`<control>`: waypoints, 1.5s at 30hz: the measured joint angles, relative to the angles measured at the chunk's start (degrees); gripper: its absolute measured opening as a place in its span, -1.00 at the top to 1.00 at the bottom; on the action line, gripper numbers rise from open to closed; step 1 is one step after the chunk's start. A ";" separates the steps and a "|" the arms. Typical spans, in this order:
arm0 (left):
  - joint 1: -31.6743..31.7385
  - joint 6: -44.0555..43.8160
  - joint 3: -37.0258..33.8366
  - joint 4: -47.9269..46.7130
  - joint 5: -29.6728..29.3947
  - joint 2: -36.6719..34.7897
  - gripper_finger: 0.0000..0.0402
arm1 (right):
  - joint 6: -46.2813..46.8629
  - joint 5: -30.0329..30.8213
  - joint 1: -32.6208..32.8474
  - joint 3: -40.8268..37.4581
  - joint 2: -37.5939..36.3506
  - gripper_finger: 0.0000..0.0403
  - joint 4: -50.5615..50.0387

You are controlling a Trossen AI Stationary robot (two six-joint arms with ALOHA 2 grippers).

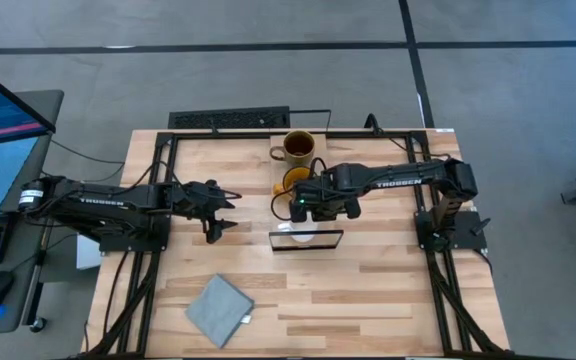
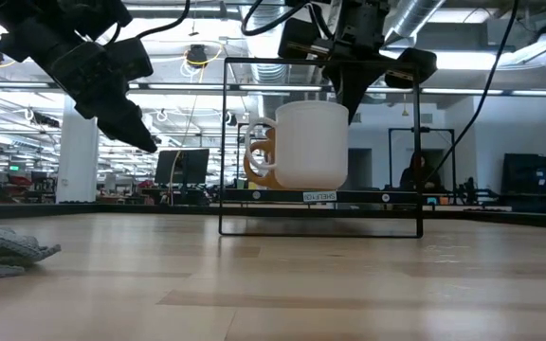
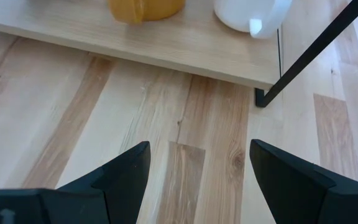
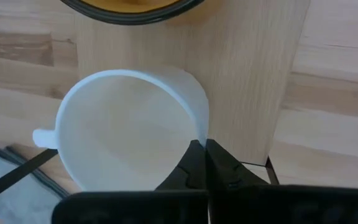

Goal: Stack small to large cups/mugs on shelf
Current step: Put the white mug on the shelf

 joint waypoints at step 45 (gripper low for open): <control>0.00 0.00 0.00 -0.04 0.00 0.00 -0.33 | -0.17 -1.77 0.02 0.04 0.00 0.72 0.48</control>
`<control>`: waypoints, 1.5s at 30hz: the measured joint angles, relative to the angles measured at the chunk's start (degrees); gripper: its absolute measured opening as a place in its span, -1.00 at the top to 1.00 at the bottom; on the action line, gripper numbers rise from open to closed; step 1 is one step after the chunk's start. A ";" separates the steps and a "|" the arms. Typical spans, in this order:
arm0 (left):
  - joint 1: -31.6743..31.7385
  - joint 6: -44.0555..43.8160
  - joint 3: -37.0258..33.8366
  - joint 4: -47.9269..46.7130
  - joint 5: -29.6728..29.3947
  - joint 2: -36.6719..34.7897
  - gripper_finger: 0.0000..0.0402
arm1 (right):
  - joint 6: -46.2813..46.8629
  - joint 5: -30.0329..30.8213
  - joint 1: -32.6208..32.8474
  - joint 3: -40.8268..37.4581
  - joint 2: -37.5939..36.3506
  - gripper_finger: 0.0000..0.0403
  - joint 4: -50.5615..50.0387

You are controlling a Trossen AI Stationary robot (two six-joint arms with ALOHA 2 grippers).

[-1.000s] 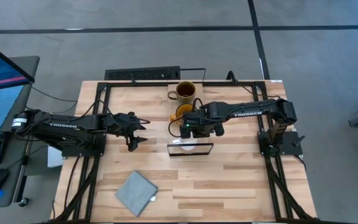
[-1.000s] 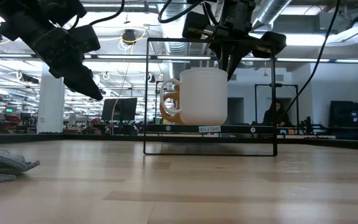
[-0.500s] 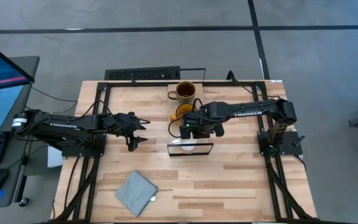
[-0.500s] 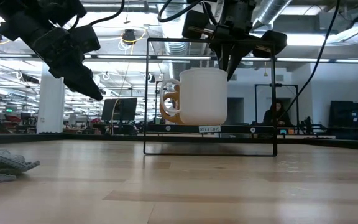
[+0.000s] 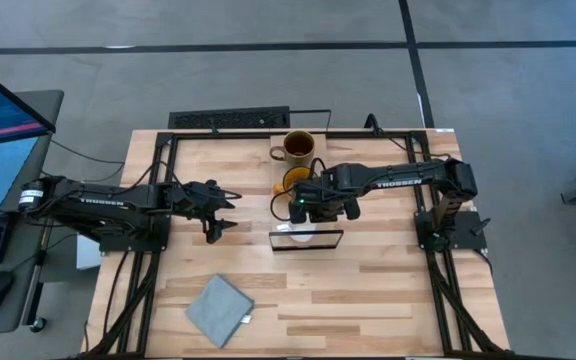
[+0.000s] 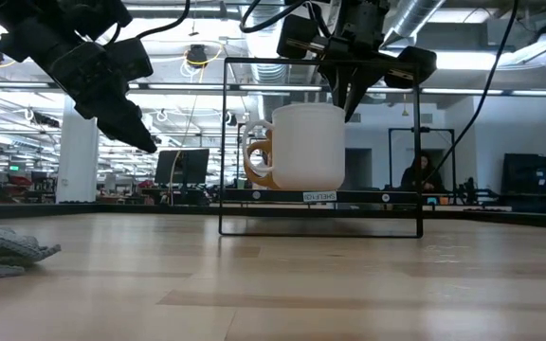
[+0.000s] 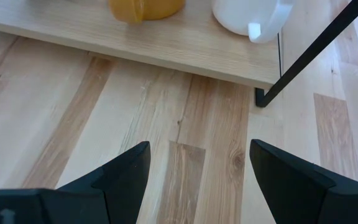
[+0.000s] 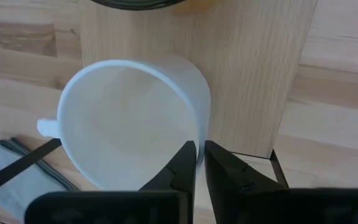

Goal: Stack small to large cups/mugs on shelf
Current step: Put the white mug on the shelf

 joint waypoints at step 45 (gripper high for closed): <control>0.00 1.41 -0.02 0.00 0.00 -0.01 -0.33 | -0.78 0.65 0.00 0.00 0.00 0.71 2.66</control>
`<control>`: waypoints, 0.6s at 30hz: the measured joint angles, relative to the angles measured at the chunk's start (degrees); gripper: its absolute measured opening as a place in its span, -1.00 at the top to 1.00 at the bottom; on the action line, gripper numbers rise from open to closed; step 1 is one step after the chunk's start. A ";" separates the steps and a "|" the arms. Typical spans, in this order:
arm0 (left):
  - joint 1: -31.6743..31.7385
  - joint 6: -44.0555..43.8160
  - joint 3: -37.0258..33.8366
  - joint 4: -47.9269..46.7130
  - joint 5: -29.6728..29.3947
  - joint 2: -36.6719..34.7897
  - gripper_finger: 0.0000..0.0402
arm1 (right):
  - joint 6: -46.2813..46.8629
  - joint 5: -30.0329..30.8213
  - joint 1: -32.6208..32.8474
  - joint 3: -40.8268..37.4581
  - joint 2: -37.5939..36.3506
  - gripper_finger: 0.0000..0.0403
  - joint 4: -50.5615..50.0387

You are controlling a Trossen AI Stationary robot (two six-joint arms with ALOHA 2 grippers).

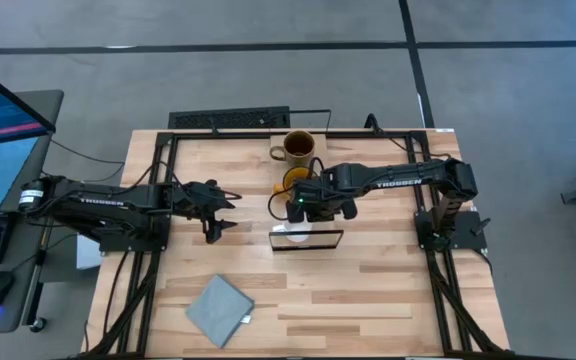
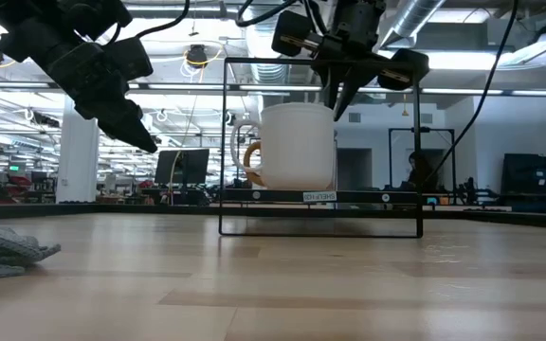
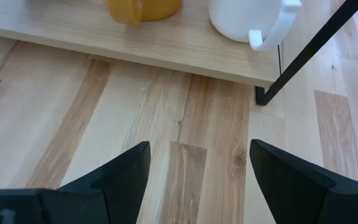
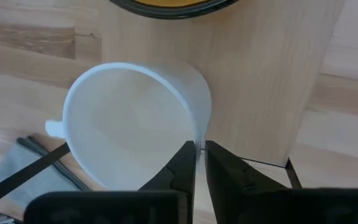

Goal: Stack small to large cups/mugs on shelf
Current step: Put the white mug on the shelf

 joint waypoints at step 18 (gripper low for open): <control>-0.01 -0.59 0.00 -0.43 0.02 0.01 -0.33 | 1.35 -0.10 0.02 0.00 0.00 0.71 -2.71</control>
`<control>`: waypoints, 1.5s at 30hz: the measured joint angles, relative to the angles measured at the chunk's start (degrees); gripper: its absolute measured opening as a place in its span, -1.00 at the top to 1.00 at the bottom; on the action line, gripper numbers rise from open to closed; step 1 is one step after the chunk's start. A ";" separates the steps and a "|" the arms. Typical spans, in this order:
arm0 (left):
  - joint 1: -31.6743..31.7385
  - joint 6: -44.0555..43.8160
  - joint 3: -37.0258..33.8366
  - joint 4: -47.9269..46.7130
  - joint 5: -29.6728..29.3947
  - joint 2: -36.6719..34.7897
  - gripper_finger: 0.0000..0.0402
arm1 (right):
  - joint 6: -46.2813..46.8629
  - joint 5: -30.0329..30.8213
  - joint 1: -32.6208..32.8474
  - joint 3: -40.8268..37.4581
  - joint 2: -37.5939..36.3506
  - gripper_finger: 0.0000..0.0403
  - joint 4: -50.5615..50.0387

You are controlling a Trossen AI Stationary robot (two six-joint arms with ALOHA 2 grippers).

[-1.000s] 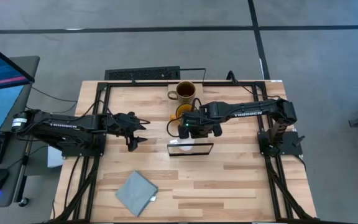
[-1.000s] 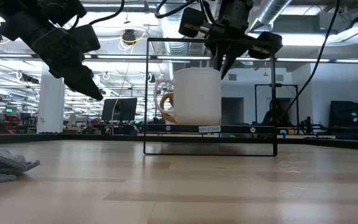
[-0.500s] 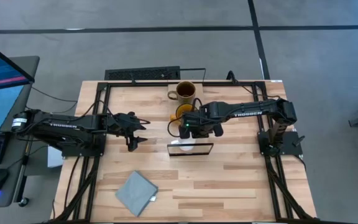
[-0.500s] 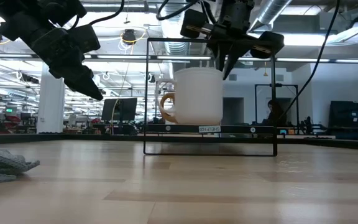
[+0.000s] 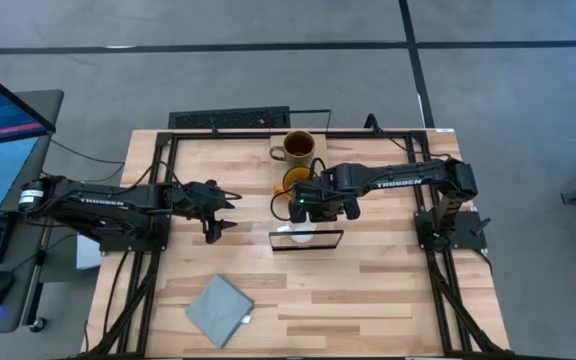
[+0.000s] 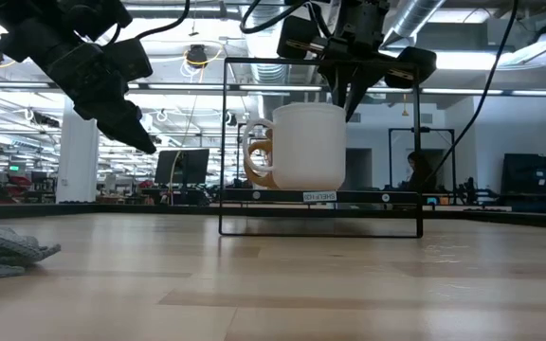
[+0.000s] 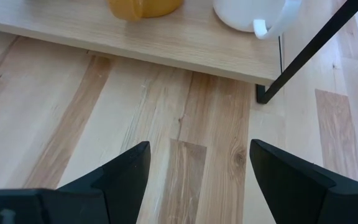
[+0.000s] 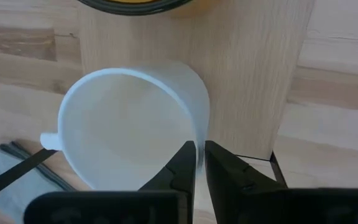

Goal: Stack small to large cups/mugs on shelf
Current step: Put the white mug on the shelf

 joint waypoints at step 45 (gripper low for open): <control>0.00 2.70 0.00 -1.21 0.04 0.00 -0.33 | 20.44 1.54 1.36 0.00 0.00 0.72 0.07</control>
